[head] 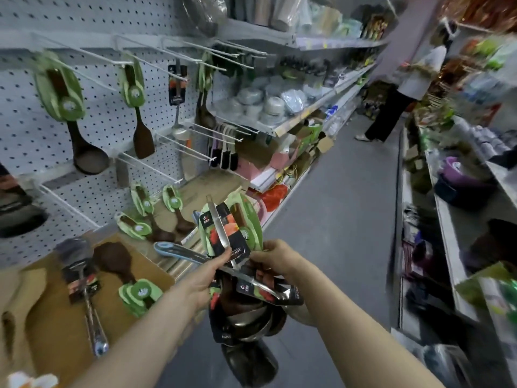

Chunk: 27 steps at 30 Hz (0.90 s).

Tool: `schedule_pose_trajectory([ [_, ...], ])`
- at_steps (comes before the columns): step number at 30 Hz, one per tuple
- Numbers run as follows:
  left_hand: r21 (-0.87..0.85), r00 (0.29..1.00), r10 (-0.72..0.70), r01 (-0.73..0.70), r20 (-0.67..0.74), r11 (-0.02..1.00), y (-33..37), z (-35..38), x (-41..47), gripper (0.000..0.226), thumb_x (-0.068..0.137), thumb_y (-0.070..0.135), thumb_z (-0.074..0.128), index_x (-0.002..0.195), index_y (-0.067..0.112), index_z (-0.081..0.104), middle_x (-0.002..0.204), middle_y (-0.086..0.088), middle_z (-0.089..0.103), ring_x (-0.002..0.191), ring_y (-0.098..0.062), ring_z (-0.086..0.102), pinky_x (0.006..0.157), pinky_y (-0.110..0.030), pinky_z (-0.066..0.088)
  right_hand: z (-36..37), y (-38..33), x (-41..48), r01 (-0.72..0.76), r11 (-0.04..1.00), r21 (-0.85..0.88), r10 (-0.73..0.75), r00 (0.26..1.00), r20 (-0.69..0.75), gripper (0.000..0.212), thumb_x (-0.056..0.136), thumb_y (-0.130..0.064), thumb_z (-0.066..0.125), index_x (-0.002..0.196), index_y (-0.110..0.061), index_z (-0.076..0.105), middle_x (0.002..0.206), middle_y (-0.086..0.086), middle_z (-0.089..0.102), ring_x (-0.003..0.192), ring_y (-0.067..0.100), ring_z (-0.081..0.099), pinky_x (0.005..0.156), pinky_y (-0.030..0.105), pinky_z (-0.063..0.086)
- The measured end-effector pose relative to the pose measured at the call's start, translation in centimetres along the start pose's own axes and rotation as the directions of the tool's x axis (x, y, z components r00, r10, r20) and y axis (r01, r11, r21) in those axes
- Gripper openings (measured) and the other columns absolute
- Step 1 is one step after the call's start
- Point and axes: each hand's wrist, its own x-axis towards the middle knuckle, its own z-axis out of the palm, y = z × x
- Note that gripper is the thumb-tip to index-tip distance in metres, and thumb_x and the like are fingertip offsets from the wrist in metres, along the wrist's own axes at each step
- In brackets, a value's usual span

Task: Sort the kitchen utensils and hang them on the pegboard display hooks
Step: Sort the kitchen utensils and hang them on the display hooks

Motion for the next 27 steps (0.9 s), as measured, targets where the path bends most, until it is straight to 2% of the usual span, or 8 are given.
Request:
schedule_pose_trajectory([
  [6,-0.119,0.992,-0.007,-0.009,-0.128,0.993,2.2,-1.9,5.1,0.093,0.042,0.058,0.091,0.118,0.010,0.064,0.128,-0.014,0.060,0.113,-0.036,0.060,0.100,-0.052,0.046,0.2,-1.1,8.9,-0.033,0.996,-0.081,0.041,0.994,0.097,0.032,0.091,-0.040,0.066,0.103,-0.010,0.069,0.092,0.007,0.072,0.082,0.019,0.065,0.084,0.035,0.055],
  [8,-0.158,0.979,0.004,-0.037,-0.203,0.987,2.1,-2.8,7.0,0.100,0.040,0.059,0.091,0.122,0.010,0.060,0.131,-0.011,0.055,0.123,-0.035,0.052,0.105,-0.050,0.041,0.5,-1.3,12.0,-0.020,0.986,-0.168,0.048,0.985,0.164,0.031,0.091,-0.047,0.064,0.090,-0.016,0.071,0.090,0.005,0.072,0.082,0.019,0.067,0.083,0.034,0.057],
  [10,-0.229,0.967,-0.009,-0.051,-0.254,0.972,1.6,-4.3,10.1,0.112,0.033,0.060,0.093,0.127,0.011,0.056,0.136,-0.013,0.052,0.124,-0.035,0.051,0.104,-0.051,0.042,0.9,-1.7,15.2,-0.022,0.982,-0.188,0.069,0.966,0.248,0.029,0.094,-0.044,0.060,0.083,-0.017,0.065,0.078,-0.001,0.067,0.070,0.012,0.062,0.066,0.022,0.054],
  [12,-0.314,0.952,-0.034,-0.067,-0.304,0.947,2.5,-3.8,10.6,0.115,0.031,0.058,0.094,0.127,0.011,0.055,0.135,-0.017,0.053,0.121,-0.037,0.053,0.101,-0.054,0.044,1.5,-2.1,18.6,0.005,0.975,-0.224,0.068,0.946,0.317,0.029,0.097,-0.045,0.055,0.090,-0.018,0.062,0.081,-0.001,0.064,0.072,0.015,0.059,0.064,0.021,0.049],
  [15,-0.433,0.925,-0.064,-0.114,-0.376,0.894,3.5,-3.0,12.1,0.101,0.038,0.052,0.093,0.121,0.006,0.057,0.124,-0.019,0.059,0.110,-0.039,0.061,0.094,-0.056,0.049,1.9,-3.0,23.8,0.072,0.947,-0.313,0.066,0.910,0.409,0.029,0.097,-0.049,0.045,0.098,-0.023,0.059,0.090,0.006,0.066,0.081,0.023,0.061,0.079,0.035,0.053],
  [20,-0.581,0.895,-0.117,-0.175,-0.430,0.795,4.9,-1.5,14.0,0.074,0.059,0.040,0.087,0.116,-0.002,0.064,0.109,-0.027,0.067,0.099,-0.042,0.066,0.094,-0.056,0.048,2.4,-4.7,30.9,0.123,0.951,-0.284,0.047,0.850,0.525,0.019,0.104,-0.024,0.044,0.121,-0.018,0.047,0.097,0.009,0.059,0.070,0.018,0.059,0.055,0.019,0.038],
  [23,-0.661,0.868,-0.162,-0.222,-0.469,0.717,4.8,-1.3,14.5,0.073,0.061,0.041,0.087,0.117,0.000,0.064,0.113,-0.026,0.066,0.102,-0.043,0.065,0.097,-0.058,0.046,3.1,-5.4,34.3,-0.019,0.987,-0.159,0.103,0.839,0.534,0.027,0.100,-0.002,0.043,0.113,-0.025,0.045,0.080,0.006,0.056,0.063,0.017,0.055,0.054,0.021,0.041],
  [27,-0.685,0.853,-0.174,-0.256,-0.492,0.682,4.8,-2.4,14.5,0.045,0.075,0.041,0.071,0.078,-0.003,0.076,0.089,-0.024,0.072,0.082,-0.036,0.069,0.092,-0.050,0.049,5.0,-7.3,37.9,-0.118,0.992,-0.033,0.118,0.846,0.519,0.009,0.099,-0.015,0.056,0.099,-0.023,0.054,0.076,0.004,0.057,0.062,0.014,0.054,0.056,0.023,0.040],
])
